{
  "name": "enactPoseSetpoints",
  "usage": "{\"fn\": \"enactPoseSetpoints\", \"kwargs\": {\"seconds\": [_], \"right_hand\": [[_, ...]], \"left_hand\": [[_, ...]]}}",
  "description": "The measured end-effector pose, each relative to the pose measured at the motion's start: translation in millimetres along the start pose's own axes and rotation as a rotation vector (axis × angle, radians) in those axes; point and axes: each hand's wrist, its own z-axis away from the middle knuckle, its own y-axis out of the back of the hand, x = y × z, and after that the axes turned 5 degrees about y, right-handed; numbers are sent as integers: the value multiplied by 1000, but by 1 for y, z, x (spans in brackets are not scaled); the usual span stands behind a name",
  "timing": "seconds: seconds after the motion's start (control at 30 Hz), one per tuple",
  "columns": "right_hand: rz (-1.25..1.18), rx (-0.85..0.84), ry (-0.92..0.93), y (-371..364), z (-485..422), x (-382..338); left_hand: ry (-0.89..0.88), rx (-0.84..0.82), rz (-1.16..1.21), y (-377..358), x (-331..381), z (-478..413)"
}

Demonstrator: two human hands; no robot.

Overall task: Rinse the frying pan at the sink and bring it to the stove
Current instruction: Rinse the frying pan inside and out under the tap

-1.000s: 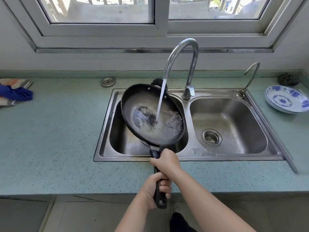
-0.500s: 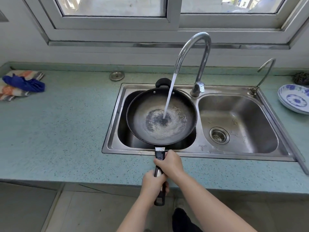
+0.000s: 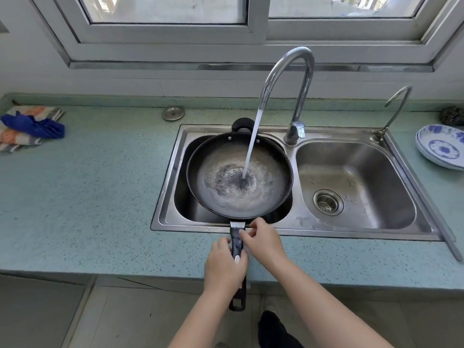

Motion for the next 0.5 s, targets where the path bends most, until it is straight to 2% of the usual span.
{"fn": "enactPoseSetpoints", "kwargs": {"seconds": [0.2, 0.5], "right_hand": [[106, 110, 140, 40, -25, 9], [343, 251, 246, 115, -87, 37]], "left_hand": [[-234, 158, -204, 0, 25, -27], [-405, 155, -439, -14, 92, -74]]}}
